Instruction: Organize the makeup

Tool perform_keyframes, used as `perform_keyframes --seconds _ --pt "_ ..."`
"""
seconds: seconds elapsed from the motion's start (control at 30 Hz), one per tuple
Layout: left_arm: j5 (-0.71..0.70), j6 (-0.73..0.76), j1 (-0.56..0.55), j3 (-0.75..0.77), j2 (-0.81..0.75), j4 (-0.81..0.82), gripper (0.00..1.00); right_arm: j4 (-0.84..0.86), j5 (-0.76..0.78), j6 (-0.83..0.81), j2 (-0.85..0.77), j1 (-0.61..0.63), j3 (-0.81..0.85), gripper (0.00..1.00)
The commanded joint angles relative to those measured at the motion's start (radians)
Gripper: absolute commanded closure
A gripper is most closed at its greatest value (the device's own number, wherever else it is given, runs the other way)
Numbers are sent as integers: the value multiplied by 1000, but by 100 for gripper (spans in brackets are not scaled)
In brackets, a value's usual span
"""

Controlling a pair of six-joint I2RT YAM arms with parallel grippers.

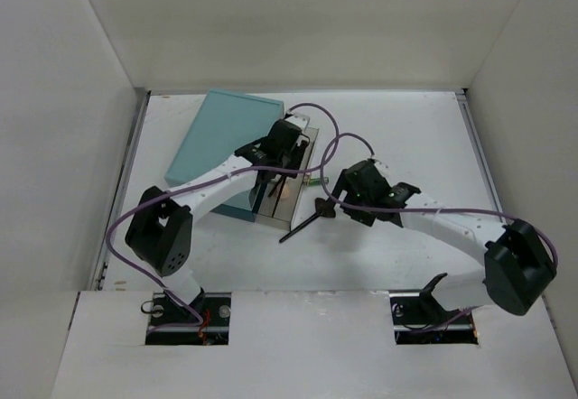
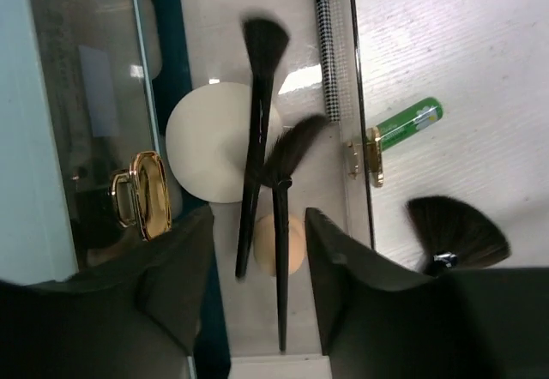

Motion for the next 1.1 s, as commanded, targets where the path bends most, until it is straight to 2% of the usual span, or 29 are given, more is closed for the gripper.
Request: perform_keyframes --seconds 0.0,0.07,0.1,0.13,0.3,0.4,0.57,0.83,1.07 --pt "-6 -13 3 53 -58 19 47 56 67 117 41 48 87 9" --pt "-9 -13 6 43 -90 16 27 67 70 148 81 75 104 9" --pt "-9 -13 8 34 -115 16 7 67 70 162 96 84 110 10" --pt "-9 -13 8 25 -141 17 0 67 70 178 114 93 116 11" --pt "-20 -13 31 -7 -309 14 0 53 85 249 191 131 151 25" --pt "-27 -13 55 -23 -420 17 0 33 105 301 194 135 147 28" --pt "-40 -19 112 -58 -543 11 0 -46 176 315 222 135 194 27" --pt "-109 -87 259 -136 -642 -24 0 -100 184 358 349 156 277 31" --pt "-37 -164 409 -167 -675 -38 0 -160 182 384 412 168 306 32"
